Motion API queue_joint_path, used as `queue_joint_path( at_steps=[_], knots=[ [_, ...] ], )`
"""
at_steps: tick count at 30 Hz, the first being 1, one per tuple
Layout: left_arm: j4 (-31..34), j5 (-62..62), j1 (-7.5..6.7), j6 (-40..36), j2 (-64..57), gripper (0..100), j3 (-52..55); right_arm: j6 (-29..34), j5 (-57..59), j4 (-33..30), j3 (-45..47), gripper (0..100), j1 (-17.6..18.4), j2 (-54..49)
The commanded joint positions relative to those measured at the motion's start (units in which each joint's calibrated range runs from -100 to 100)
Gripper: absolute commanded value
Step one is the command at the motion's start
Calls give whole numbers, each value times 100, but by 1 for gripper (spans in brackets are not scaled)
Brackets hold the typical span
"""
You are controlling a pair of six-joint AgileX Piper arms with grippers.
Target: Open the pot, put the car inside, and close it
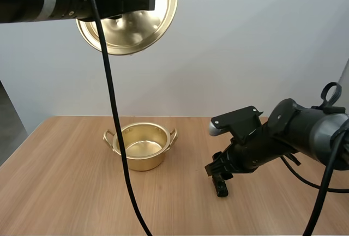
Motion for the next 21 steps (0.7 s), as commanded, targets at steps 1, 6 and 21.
queue_joint_path(
  at_steps=[1, 6, 21],
  knots=[
    [1, 10, 0, -4, 8, 0, -3, -16, -45, -10, -5, 89, 52, -3],
    [1, 67, 0, -4, 8, 0, -3, -16, -251, -10, -5, 89, 56, -3],
    [-43, 121, 98, -4, 8, 0, -3, -141, -953, -177, -5, 89, 56, 1385]
  ],
)
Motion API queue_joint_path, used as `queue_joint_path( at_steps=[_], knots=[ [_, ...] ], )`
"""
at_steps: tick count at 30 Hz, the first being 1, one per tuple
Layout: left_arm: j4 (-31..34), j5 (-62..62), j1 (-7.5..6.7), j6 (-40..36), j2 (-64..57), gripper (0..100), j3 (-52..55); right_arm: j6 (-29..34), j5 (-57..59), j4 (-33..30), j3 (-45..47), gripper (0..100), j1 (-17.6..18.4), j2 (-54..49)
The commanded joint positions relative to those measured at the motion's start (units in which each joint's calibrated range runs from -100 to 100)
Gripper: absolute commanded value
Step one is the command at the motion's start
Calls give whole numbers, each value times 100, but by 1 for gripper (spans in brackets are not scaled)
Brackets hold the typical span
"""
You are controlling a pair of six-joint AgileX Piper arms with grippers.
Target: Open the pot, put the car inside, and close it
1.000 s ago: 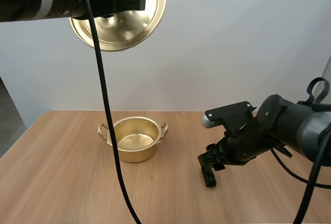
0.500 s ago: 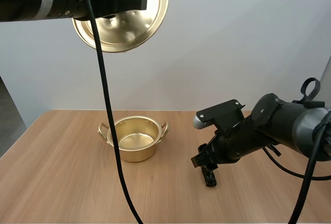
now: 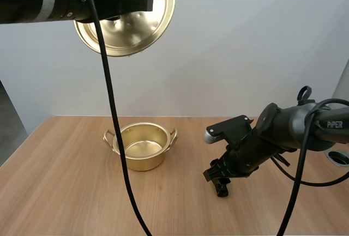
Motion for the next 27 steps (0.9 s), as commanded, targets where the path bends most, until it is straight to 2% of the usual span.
queue_joint_path(
  at_steps=[1, 10, 13, 15, 18, 25, 27],
  knots=[
    [-4, -3, 1, -4, 8, 0, -3, -64, -54, -3, -5, 89, -2, 92],
    [-4, 51, 1, -4, 8, 0, -3, -371, -296, 51, -5, 87, -2, 612],
    [-4, 51, 1, -4, 8, 0, -3, -461, -314, 111, -5, 81, -2, 740],
    [-4, 51, 1, -4, 8, 0, -3, -618, -316, 214, -5, 73, -2, 803],
    [-4, 51, 1, -4, 8, 0, -3, -946, -316, 559, -5, 63, -2, 817],
    [-4, 51, 1, -4, 8, 0, -3, -1029, -475, 671, -5, 63, -2, 932],
    [-4, 52, 1, -4, 20, 0, -3, -1029, -498, 671, -5, 67, -2, 1009]
  ],
)
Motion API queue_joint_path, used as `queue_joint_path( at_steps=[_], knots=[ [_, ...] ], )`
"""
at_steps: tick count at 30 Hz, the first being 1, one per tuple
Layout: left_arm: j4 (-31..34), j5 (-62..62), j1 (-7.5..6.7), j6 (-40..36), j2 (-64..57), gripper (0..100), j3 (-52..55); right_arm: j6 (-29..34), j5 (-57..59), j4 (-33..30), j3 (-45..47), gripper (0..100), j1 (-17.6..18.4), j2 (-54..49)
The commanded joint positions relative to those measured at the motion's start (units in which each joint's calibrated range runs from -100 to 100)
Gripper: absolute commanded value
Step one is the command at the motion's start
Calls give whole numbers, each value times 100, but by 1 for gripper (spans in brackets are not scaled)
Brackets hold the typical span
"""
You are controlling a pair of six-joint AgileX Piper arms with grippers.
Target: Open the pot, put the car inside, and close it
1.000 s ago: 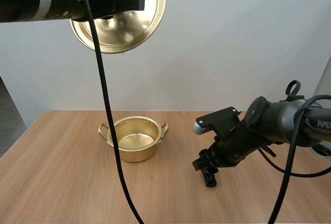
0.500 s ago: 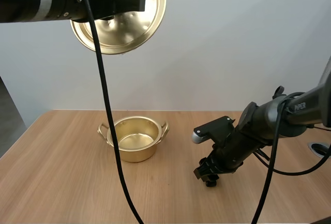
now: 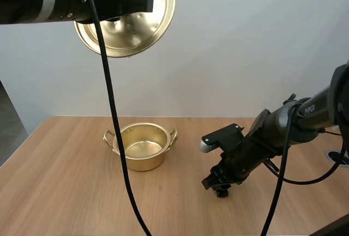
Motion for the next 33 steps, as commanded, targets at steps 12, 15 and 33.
queue_joint_path(
  at_steps=[12, 15, 33],
  knots=[
    [-4, 8, 1, -4, 4, 0, -3, -2, -354, 16, -75, 44, -2, 544],
    [-4, 5, 8, -4, 4, 0, -3, -10, -577, 16, -87, 0, -2, 544],
    [-1484, 1089, 668, 694, 4, 0, -3, -1542, 1613, 3798, -2736, 0, 115, -571]
  ],
)
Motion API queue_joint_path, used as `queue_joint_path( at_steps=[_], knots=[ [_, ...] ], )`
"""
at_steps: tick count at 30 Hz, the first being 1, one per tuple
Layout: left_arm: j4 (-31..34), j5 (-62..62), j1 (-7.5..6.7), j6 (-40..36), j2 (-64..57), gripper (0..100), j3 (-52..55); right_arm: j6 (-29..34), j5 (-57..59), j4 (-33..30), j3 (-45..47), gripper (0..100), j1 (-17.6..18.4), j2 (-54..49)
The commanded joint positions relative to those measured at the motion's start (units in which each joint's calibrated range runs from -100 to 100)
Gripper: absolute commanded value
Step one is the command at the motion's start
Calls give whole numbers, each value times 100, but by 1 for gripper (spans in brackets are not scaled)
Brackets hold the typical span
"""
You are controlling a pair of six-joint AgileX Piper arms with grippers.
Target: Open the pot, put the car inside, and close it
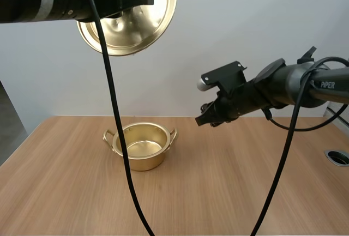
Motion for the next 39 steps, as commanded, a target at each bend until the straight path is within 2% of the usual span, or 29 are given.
queue_joint_path(
  at_steps=[1, 5, 7, 12, 15, 19, 30, 34, 39],
  knots=[
    [-372, 207, 62, 371, 4, 0, -3, -622, 1041, 2403, -565, 0, 164, 74],
    [-550, 245, 70, 589, -7, 0, -3, -702, 922, 2413, -813, 0, 708, 394],
    [-736, 297, 111, 589, -7, 0, -3, -721, 497, 2384, -812, 0, 971, 583],
    [-1490, 364, 424, 589, -64, 0, -103, -858, -563, 2049, -812, 0, 1567, 1210],
    [-1899, 364, 584, 602, -169, 0, -178, -867, -948, 1933, -812, 0, 1778, 1634],
    [-2113, 381, 671, 602, -328, 0, -230, -1009, -1233, 1897, -812, 0, 1891, 2088],
    [-1948, 531, 686, 602, -569, 0, -230, -1010, -1504, 1741, -880, 0, 1891, 2852],
    [-1936, 746, 787, 591, -569, 0, -230, -1010, -1488, 1730, -880, 0, 1891, 2962],
    [-1988, 764, 817, 582, -569, 0, -230, -1010, -1506, 1816, -880, 61, 1891, 2973]
  ],
)
